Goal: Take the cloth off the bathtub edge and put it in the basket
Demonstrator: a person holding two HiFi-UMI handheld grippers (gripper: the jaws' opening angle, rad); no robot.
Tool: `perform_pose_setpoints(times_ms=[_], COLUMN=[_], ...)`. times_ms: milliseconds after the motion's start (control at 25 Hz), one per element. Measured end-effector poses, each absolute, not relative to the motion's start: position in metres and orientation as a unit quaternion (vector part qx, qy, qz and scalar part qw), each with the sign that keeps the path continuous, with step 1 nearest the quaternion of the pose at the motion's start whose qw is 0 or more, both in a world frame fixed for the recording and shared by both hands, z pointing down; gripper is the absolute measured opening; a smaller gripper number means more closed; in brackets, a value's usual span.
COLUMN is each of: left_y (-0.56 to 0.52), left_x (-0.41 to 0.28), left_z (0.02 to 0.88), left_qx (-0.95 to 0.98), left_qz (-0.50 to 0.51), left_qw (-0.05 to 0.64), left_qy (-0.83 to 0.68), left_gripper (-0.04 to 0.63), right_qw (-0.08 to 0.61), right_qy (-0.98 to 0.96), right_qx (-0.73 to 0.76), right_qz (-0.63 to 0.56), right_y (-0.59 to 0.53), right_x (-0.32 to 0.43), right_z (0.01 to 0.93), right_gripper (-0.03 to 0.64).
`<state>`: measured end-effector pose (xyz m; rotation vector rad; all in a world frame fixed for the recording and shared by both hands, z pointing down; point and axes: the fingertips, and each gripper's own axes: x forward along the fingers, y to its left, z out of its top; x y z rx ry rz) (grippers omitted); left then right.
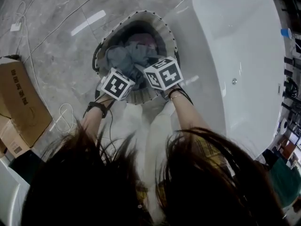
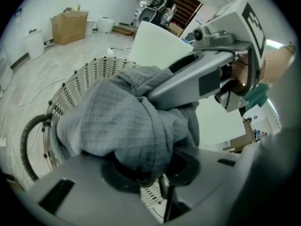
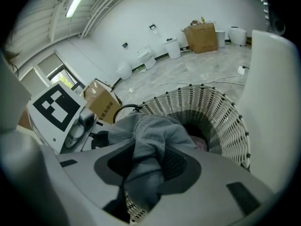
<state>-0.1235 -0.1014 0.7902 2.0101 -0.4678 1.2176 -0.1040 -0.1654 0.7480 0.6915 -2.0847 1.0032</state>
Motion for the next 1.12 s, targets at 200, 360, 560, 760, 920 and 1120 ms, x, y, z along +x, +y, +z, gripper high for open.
perform_pose_setpoints(times_ms=[200, 360, 560, 760, 920, 1120], left_y=[-0.102, -0.083, -0.078, -0.075, -0.078, -0.076], left_x=[-0.129, -0.123, -0.124, -0.144, -0.152, -0.148], left_z=[0.815, 0.836, 0.850, 0.863, 0.863, 0.863], left_qx=[0.771, 0.762, 0.753, 0.741, 0.739, 0.739], left_qz=[0.502, 0.521, 0.545, 0.564, 0.559, 0.555], left_qw=[0.347, 0.357, 0.348, 0.341, 0.350, 0.358], left_qy=[-0.181, -0.146, -0.126, -0.127, -0.137, -0.135], left_gripper=[0.110, 0.110, 0.112, 0.135, 0.143, 0.161], right_qw=[0.394, 0.410, 0.431, 0.446, 0.453, 0.453], right_qy=[-0.797, -0.786, -0.772, -0.765, -0.766, -0.763], right_qx=[0.253, 0.246, 0.248, 0.245, 0.235, 0.237], right_qz=[0.380, 0.392, 0.396, 0.395, 0.391, 0.396], right_y=[-0.159, -0.151, -0.145, -0.144, -0.140, -0.138], right_x=[-0.103, -0.098, -0.088, -0.076, -0.072, -0.070], right_z=[0.775, 0.794, 0.811, 0.817, 0.818, 0.817], right_gripper=[0.160, 0.141, 0.130, 0.130, 0.137, 0.141])
